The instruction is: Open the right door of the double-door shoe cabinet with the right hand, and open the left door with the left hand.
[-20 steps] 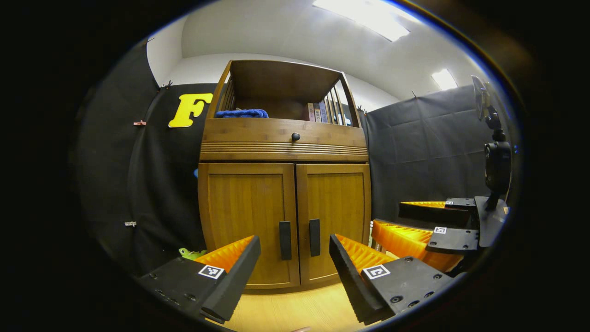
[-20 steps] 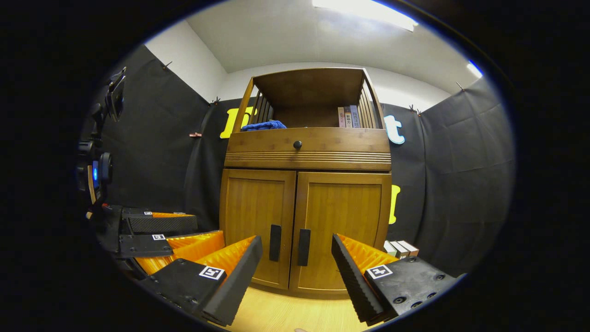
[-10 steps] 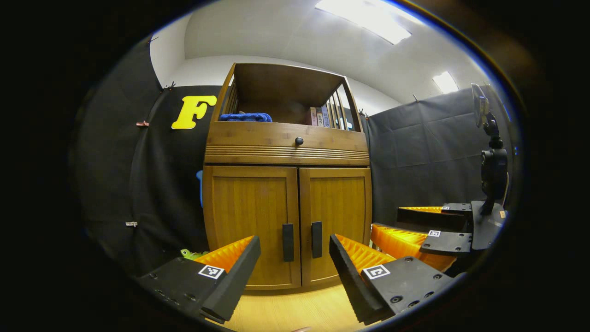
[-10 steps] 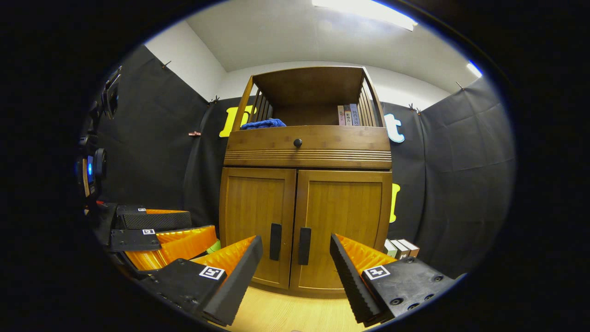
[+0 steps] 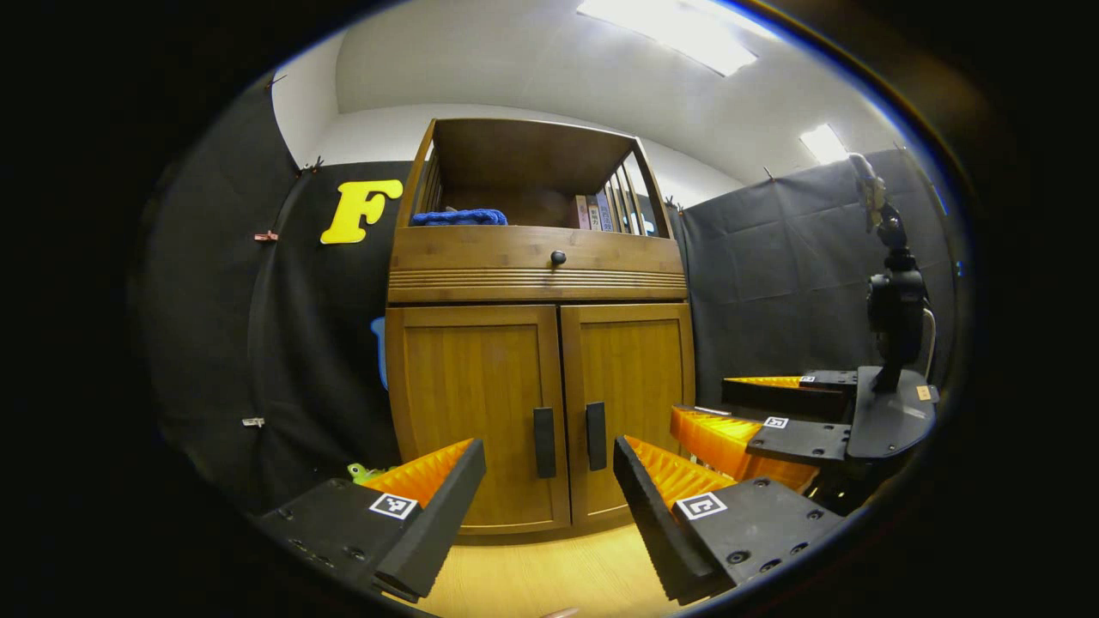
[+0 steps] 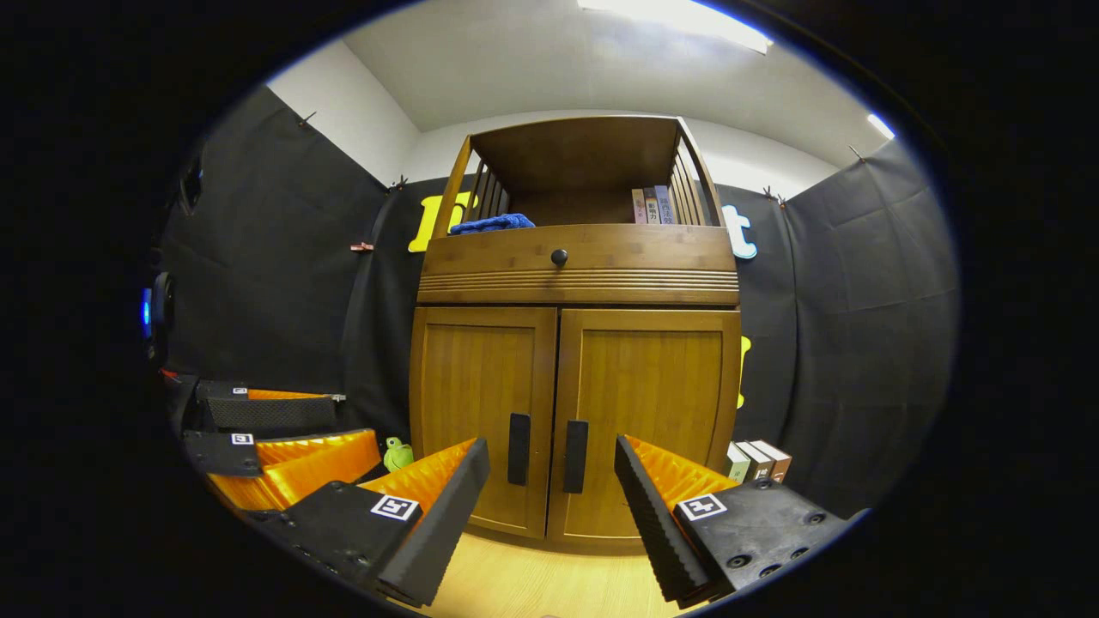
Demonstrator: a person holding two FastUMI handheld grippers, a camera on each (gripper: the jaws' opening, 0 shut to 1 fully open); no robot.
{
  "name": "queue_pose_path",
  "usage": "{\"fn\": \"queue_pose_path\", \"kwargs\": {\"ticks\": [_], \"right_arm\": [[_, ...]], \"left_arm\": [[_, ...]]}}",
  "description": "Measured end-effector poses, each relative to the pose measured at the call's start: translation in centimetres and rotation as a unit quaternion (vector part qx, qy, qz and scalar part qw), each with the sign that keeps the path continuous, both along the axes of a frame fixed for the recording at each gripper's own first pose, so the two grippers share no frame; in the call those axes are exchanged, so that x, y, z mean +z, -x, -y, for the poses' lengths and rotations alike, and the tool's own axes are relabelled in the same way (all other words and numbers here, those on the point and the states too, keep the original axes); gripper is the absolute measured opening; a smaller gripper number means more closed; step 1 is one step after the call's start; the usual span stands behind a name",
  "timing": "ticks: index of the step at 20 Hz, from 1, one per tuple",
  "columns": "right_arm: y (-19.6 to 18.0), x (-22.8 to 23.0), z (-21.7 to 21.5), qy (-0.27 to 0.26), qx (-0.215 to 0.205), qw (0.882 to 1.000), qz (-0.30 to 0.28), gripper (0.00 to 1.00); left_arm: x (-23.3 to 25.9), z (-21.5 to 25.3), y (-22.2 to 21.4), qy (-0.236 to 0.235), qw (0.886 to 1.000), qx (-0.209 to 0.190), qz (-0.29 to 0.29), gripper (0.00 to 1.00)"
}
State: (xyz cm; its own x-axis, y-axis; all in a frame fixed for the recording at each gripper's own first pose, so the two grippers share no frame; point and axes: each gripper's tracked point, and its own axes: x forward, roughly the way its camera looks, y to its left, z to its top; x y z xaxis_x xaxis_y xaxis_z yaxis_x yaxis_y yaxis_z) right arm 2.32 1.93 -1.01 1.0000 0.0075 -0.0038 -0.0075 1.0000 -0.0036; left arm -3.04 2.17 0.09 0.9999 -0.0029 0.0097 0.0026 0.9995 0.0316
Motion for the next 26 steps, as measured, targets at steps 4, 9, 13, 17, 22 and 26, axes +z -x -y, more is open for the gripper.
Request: {"fn": "queue_pose_path", "kwargs": {"ticks": [4,9,13,17,22,26], "right_arm": [[-1.4,-0.2,0.1,-0.006,-0.009,1.000,0.003,0.93],[-4.3,-1.9,0.2,-0.009,-0.022,1.000,-0.008,0.93],[-7.0,-3.7,0.1,-0.009,-0.028,0.999,-0.015,0.94],[-9.3,-5.4,0.5,-0.023,-0.031,0.999,-0.015,0.92],[-12.5,-7.2,0.9,-0.022,-0.042,0.999,-0.018,0.92],[-14.9,-9.0,1.5,-0.012,-0.054,0.998,-0.028,0.94]], "left_arm": [[0.2,-0.9,1.3,-0.003,1.000,0.008,0.004,0.94],[0.4,-2.0,2.8,-0.006,1.000,0.018,0.006,0.94],[0.1,-3.0,3.8,-0.005,1.000,0.026,0.003,0.94],[-0.3,-3.3,4.5,-0.005,1.000,0.027,-0.004,0.94],[-0.8,-3.3,5.2,-0.011,1.000,0.026,-0.005,0.92],[-1.2,-2.3,5.9,-0.004,1.000,0.007,-0.004,0.94]]}}
